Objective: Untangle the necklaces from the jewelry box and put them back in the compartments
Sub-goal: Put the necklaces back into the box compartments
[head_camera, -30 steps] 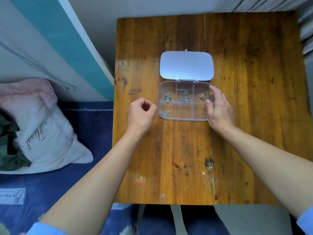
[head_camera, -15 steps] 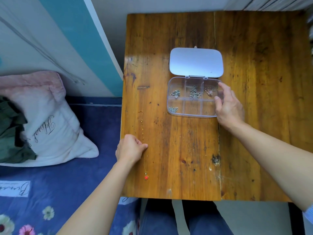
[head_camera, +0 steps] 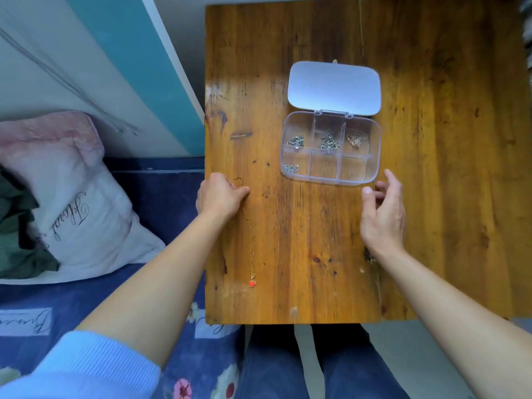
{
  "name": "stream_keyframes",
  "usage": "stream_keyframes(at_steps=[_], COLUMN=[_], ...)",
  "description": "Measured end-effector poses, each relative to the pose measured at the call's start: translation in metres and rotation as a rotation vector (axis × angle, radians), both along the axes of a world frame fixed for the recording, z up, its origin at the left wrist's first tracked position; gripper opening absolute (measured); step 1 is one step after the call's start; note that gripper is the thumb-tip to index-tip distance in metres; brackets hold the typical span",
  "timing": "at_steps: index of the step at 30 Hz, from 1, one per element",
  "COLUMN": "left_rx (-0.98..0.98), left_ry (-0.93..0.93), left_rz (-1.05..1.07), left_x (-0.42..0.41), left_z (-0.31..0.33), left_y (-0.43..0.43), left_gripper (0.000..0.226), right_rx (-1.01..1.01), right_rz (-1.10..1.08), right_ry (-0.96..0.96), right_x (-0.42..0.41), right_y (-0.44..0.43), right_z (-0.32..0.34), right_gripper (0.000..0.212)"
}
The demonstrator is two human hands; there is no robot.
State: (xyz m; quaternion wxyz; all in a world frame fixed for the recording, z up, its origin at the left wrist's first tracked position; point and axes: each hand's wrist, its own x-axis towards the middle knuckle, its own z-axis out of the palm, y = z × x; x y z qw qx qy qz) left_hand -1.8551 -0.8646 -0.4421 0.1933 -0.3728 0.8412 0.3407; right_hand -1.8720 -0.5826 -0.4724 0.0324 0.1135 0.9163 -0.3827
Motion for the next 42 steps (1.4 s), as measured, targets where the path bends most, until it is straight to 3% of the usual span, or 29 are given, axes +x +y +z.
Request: stream_keyframes(at_steps=[6,10,14,21,26,28,31,34,39,42], left_rx=[0.101,0.191,0.259,0.418,0.512,0.541,0.600,0.640,0.636,0.601], left_ry=[-0.056,-0.036,0.051,0.099,0.158,0.203,0.270,0.309,0.340,0.344], left_rz=[-0.053,0.000,0.110,0.172,0.271,0.287,0.281,0.208,0.027,-0.078], left_x=[-0.021,-0.021,-0.022,-0.019,-0.010,-0.007,-0.010,-0.023,-0.066,-0.093], left_z=[-0.004,-0.003,-0.004,-0.005,-0.003,0.002,0.018,0.037,0.065,0.074], left_y=[-0.004,-0.010,-0.023,-0.039,-0.045,-0.046,-0.041,-0.018,0.059,0.119], left_gripper=[0.014,0.017,0.014,0.006,0.012,0.015,0.018,0.019,0.018,0.008], right_rx=[0.103,0.091,0.188,0.280,0.368,0.304,0.078,-0.041,-0.116,-0.057], right_rz=[0.073,0.439,0.704,0.686,0.745,0.749,0.676,0.447,0.051,-0.048], right_ry=[-0.032,-0.165,-0.193,-0.126,-0.195,-0.196,-0.227,-0.264,-0.259,-0.201], right_x=[0.051,0.086,0.120,0.132,0.132,0.130,0.126,0.115,0.090,0.072], right_y=[-0.025,-0.068,-0.108,-0.130,-0.121,-0.111,-0.086,-0.049,0.031,0.081], right_z=[0.006,0.016,0.014,0.013,0.013,0.015,0.023,0.028,0.036,0.040], right_gripper=[0.049,0.029,0.031,0.012,0.020,0.020,0.011,0.006,0.007,0.008])
